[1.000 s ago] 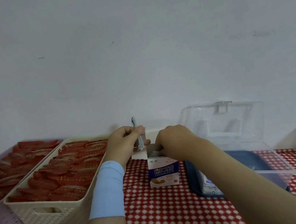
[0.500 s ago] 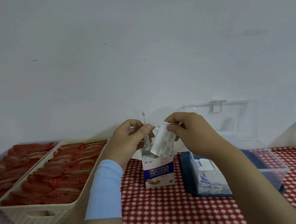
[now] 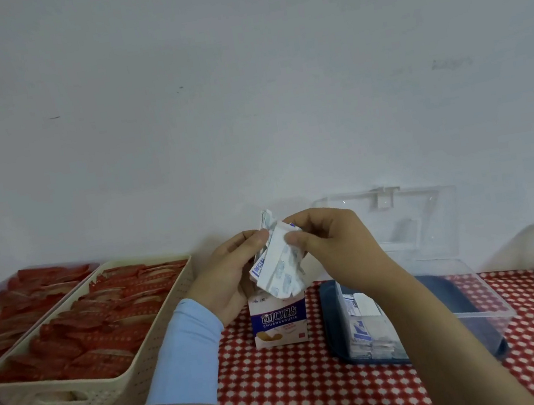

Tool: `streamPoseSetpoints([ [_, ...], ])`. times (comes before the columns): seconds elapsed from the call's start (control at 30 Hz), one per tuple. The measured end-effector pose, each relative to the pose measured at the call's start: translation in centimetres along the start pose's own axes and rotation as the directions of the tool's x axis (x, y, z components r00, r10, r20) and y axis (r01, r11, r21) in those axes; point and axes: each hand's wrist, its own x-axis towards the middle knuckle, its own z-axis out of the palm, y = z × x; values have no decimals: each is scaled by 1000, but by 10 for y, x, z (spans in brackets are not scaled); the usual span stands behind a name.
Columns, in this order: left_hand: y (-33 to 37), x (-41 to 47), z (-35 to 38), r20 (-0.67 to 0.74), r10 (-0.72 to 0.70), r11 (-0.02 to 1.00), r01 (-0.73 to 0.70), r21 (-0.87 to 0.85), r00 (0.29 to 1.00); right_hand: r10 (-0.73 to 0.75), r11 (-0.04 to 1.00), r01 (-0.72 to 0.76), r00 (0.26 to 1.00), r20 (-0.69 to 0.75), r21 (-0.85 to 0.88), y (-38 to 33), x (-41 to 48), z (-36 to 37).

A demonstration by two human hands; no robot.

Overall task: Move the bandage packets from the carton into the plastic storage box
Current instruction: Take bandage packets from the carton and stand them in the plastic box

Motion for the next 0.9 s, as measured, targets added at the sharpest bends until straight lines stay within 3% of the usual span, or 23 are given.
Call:
streamPoseSetpoints([
  [0.23, -5, 1, 2, 42, -75, 996, 73, 47, 996, 39, 998, -39, 999, 0, 42, 2, -1, -3],
  [0.53, -20, 9, 14, 198, -78, 982, 110, -155, 977, 32, 999, -31, 997, -70, 17, 1, -1, -5],
  [0.67, -21, 9, 14, 223, -99, 975, 140, -172, 970, 12, 989, -31, 992, -127, -144, 6, 0, -1],
  [0.77, -21, 9, 12, 243, -89, 977, 132, -166, 966, 15, 987, -36, 990, -137, -156, 5, -1, -2],
  [0.9, -18, 10, 18, 229, -80, 972, 127, -198, 970, -165, 931, 111, 978, -127, -348, 4, -2, -4],
])
